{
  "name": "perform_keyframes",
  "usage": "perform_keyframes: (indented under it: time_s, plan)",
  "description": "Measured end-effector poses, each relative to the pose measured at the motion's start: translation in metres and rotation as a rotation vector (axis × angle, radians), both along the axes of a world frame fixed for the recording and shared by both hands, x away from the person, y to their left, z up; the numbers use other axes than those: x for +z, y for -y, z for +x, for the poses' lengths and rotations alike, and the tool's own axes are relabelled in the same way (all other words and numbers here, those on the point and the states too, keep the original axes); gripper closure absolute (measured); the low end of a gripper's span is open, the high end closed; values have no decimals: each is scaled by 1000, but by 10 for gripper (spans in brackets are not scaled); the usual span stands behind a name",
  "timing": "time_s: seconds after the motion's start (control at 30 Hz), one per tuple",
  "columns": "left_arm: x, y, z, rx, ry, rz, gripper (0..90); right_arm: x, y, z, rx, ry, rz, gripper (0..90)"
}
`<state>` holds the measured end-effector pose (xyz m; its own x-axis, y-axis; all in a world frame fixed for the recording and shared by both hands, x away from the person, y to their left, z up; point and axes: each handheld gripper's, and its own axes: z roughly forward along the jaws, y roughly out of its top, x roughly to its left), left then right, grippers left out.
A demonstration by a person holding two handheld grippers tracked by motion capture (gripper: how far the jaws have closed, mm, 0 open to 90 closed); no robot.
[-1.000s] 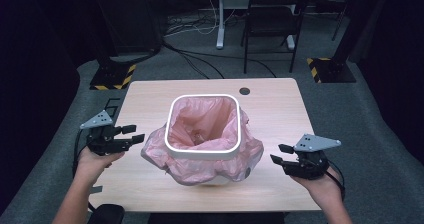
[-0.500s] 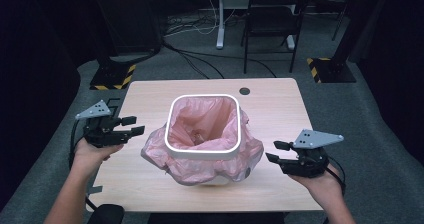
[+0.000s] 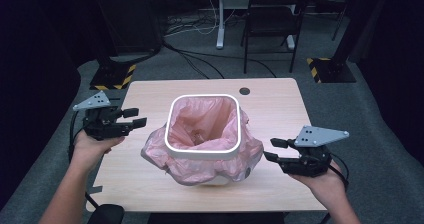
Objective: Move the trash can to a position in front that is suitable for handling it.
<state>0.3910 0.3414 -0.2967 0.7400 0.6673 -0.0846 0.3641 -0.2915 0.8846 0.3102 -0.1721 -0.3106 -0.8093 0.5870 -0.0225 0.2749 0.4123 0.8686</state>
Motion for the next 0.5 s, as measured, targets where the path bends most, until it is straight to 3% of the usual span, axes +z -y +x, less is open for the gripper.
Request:
perform_keyframes:
  time_s: [0.17,0.27,0.5]
  plan:
    - [8,5,1,-23,5,8,478,7,-3,-1,21,13,7,530]
    - [13,9,3,-47,-3,-1,521,13,-5,-1,34,20,20,542]
    - [24,17,8,-69,1,-29,530,23,-15,-2,82,32,25,582]
